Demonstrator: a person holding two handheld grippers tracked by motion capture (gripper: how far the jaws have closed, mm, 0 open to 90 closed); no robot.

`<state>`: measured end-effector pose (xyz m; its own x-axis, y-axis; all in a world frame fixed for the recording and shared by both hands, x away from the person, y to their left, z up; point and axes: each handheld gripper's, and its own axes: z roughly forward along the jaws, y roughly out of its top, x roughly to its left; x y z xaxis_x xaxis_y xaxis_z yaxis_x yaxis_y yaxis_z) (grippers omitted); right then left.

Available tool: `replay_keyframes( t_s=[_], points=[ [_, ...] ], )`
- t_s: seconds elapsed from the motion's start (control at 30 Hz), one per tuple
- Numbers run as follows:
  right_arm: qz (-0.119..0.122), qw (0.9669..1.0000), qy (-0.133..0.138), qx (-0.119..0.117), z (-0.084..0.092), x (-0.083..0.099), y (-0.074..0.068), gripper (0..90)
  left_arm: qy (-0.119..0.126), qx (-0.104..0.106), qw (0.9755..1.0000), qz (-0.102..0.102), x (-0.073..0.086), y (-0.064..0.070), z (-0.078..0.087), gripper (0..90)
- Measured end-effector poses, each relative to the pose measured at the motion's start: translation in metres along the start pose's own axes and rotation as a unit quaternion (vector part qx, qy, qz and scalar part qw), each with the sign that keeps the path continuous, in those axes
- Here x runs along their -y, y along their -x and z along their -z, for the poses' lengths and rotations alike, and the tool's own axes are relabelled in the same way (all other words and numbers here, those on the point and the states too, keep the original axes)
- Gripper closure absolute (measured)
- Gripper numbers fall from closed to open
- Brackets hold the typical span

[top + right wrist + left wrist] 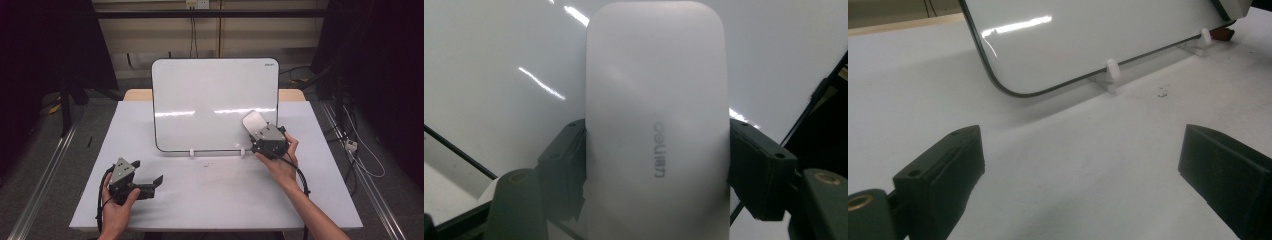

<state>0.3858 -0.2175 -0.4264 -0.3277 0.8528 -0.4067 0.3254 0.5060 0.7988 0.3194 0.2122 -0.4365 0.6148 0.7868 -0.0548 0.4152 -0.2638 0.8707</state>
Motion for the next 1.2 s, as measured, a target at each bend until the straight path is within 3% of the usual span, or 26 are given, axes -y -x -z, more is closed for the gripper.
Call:
replay_keyframes(
  t_s=[0.4,0.63,0.77,0.87,1.03,1.2],
  points=[
    [-0.016,0.9997,-0.002,-0.02,-0.0007,0.0012,0.0038,26.2,0.003,-0.001,1.0,0.004,-0.0014,-0.0004,0.0008,4.5],
    [-0.03,0.999,-0.005,-0.034,-0.0031,0.0028,0.0055,7.4,-0.001,0.0,1.0,0.005,-0.0013,-0.0002,-0.0012,4.5],
    [-0.031,0.9988,0.004,-0.037,-0.002,0.0015,0.0059,4.7,0.002,0.0,1.0,0.006,-0.0013,-0.0006,-0.0006,4.5],
    [-0.046,0.9978,0.009,-0.046,-0.0005,0.0001,0.0071,4.7,0.003,-0.002,1.0,0.008,-0.0011,-0.0008,-0.0003,4.5],
    [-0.048,0.998,0.009,-0.039,0.0005,-0.0007,0.0083,4.1,0.005,-0.001,0.9999,0.009,-0.0004,-0.0008,0.0012,4.6],
    [-0.061,0.9967,0.006,-0.052,0.0018,-0.0021,0.0094,4.1,0.015,-0.006,0.9998,0.009,-0.0014,-0.0014,0.0038,4.8]
  ],
)
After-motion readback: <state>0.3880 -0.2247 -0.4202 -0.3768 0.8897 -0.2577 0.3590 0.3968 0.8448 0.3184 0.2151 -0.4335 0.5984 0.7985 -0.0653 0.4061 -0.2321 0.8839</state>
